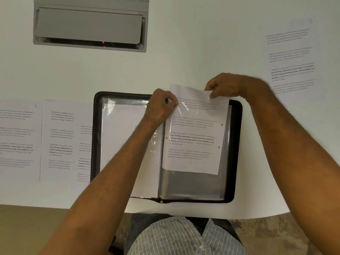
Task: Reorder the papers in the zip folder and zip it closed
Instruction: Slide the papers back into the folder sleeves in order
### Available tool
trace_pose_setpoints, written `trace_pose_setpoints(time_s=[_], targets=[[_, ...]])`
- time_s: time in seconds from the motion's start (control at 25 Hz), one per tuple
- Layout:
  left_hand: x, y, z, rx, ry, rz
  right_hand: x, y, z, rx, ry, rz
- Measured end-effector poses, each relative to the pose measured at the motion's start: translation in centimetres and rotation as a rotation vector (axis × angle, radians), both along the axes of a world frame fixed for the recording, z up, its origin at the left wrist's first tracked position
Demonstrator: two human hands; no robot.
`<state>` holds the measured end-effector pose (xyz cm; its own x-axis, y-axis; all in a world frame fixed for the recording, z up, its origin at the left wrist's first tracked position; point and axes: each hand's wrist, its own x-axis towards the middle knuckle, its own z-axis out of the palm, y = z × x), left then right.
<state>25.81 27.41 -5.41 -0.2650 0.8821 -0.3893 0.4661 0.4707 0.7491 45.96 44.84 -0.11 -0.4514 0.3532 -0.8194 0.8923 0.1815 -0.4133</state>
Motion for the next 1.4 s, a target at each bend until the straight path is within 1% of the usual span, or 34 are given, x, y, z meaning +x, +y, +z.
trace_pose_setpoints(time_s=[0.08, 0.16, 0.32, 0.36, 0.48, 0.52, 0.6, 0.76, 0.8, 0.92, 1.0, 1.08, 1.16, 1.2, 1.28, 1.4], targets=[[0.1, 0.0, 0.0, 0.002, 0.008, -0.001, -0.2, -0.7, 0.0, -0.068, -0.076, 0.091], [0.0, 0.0, -0.3, 0.008, -0.006, -0.004, -0.2, -1.2, -0.1, -0.057, -0.077, 0.092], [-0.2, 0.0, -0.5, 0.028, -0.013, 0.004, -1.2, -2.8, -0.5, 0.121, 0.077, -0.037], [-0.2, -0.1, -0.6, 0.035, -0.013, 0.011, -1.4, -3.4, -0.8, 0.157, 0.095, -0.019], [-0.1, -0.2, -0.9, 0.045, -0.024, 0.035, -1.7, -5.3, -1.4, 0.291, 0.033, 0.164], [-0.1, -0.2, -1.1, 0.048, -0.03, 0.039, -1.6, -5.6, -1.7, 0.318, 0.032, 0.175], [-0.1, -0.3, -1.4, 0.046, -0.039, 0.044, -1.4, -5.7, -2.1, 0.311, 0.035, 0.157], [-0.1, -0.3, -1.6, 0.044, -0.044, 0.048, -1.3, -6.0, -1.8, 0.256, -0.035, 0.257], [0.0, -0.3, -1.6, 0.043, -0.039, 0.045, -1.3, -6.2, -1.7, 0.26, -0.028, 0.247], [0.0, -0.5, -1.8, 0.034, -0.037, 0.057, -0.8, -6.8, -1.6, 0.285, 0.026, 0.127], [0.3, -0.8, -1.3, 0.041, -0.03, 0.078, -0.4, -7.6, -1.5, 0.324, 0.063, 0.115], [0.6, -1.6, -0.7, 0.07, 0.044, 0.099, 0.3, -8.3, -1.2, 0.359, 0.141, 0.07], [1.0, -3.0, 0.4, 0.118, 0.151, 0.168, 1.1, -9.2, -0.9, 0.35, 0.254, -0.041], [1.2, -3.8, 1.0, 0.136, 0.176, 0.212, 1.5, -9.7, -0.8, 0.338, 0.299, -0.109], [1.5, -5.6, 1.7, 0.138, 0.16, 0.279, 2.4, -10.6, -0.7, 0.351, 0.365, -0.297], [1.8, -9.2, 2.2, 0.14, 0.105, 0.265, 3.6, -12.9, -0.6, 0.407, 0.449, -0.736]])
